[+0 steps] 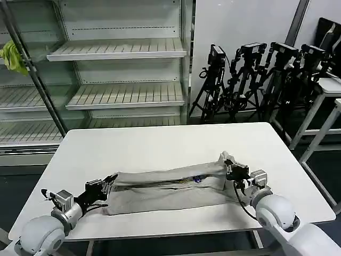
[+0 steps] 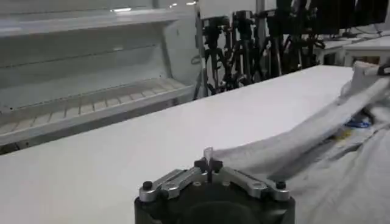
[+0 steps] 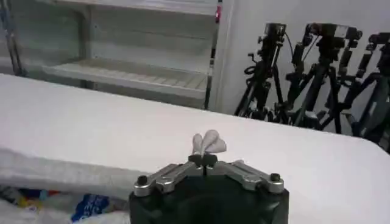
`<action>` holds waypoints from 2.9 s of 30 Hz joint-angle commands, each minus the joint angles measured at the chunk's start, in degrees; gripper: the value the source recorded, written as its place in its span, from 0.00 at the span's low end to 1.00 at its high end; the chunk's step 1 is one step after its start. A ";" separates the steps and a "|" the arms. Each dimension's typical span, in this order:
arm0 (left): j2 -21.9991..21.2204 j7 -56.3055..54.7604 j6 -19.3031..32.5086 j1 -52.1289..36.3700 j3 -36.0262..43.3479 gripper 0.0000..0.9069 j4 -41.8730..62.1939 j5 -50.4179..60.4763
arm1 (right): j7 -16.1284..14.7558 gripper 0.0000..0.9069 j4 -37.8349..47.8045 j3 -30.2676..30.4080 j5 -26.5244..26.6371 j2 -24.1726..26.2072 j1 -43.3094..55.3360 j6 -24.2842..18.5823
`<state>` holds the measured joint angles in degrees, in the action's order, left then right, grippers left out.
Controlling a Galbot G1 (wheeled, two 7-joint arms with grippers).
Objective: Fold and organize the clothes.
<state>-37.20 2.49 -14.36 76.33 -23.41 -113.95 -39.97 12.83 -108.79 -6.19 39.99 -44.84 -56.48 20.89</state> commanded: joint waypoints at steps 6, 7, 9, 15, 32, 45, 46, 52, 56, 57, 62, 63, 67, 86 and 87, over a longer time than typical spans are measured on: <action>0.71 -0.48 -1.11 3.59 -0.77 1.00 -2.41 0.28 | 0.36 1.00 0.93 0.13 -2.36 0.29 -1.55 0.28; 0.83 -0.79 -1.31 3.61 -0.82 1.00 -2.53 0.27 | 0.31 1.00 0.74 -0.15 -2.69 0.60 -1.55 0.25; 1.10 -0.91 -1.45 3.80 -1.21 1.00 -2.75 0.42 | 0.39 1.00 0.27 -0.65 -2.71 1.07 -1.57 0.22; 2.29 -2.23 -2.58 4.81 -4.92 1.00 -3.12 2.93 | 0.92 1.00 -2.13 -3.14 -2.38 2.99 -2.03 0.52; -5.43 -13.32 -13.40 5.64 -6.90 1.00 -5.47 -12.95 | 2.99 1.00 -14.61 -15.32 1.00 4.25 -3.72 2.22; -9.48 -12.47 -16.33 6.30 -5.52 0.51 -8.34 -15.44 | 3.86 1.00 -18.85 -22.62 3.90 4.46 -5.64 2.81; -9.60 -12.36 -16.38 6.26 -5.45 0.58 -8.18 -15.35 | 3.81 1.00 -18.90 -22.65 3.87 4.43 -5.80 2.81; -10.76 -11.44 -16.43 5.85 -4.64 0.87 -5.94 -14.30 | 3.91 1.00 -20.13 -22.73 3.29 3.43 -7.09 2.88; -11.46 -10.77 -16.31 5.86 -4.17 0.97 -4.73 -13.06 | 4.14 1.00 -21.07 -22.65 3.08 3.31 -7.48 3.03; -11.56 -10.69 -16.29 5.91 -4.10 0.97 -4.61 -13.02 | 4.16 1.00 -21.33 -22.80 3.06 3.30 -7.67 3.05; -11.96 -9.99 -16.12 6.09 -3.78 0.94 -4.12 -11.78 | 4.14 1.00 -22.28 -23.55 2.74 3.10 -8.80 3.05; -12.02 -9.90 -16.09 6.03 -3.75 0.93 -4.11 -11.64 | 4.13 1.00 -22.40 -23.79 2.72 3.06 -9.09 3.05; -12.37 -9.65 -16.06 5.49 -3.86 0.90 -4.06 -11.70 | 4.01 1.00 -22.94 -24.50 2.43 2.80 -10.08 3.06; -13.93 -8.54 -15.86 4.61 -4.13 0.06 -3.44 -11.48 | 3.28 1.00 -22.96 -24.95 0.16 1.53 -12.26 2.68; -13.96 -8.53 -15.82 4.59 -4.11 0.06 -3.44 -11.39 | 3.26 1.00 -22.93 -24.96 0.04 1.51 -12.32 2.63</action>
<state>-50.76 -6.20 -30.22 80.97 -27.69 -117.61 -51.70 16.14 -131.46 -30.87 40.51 -43.29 -68.25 23.61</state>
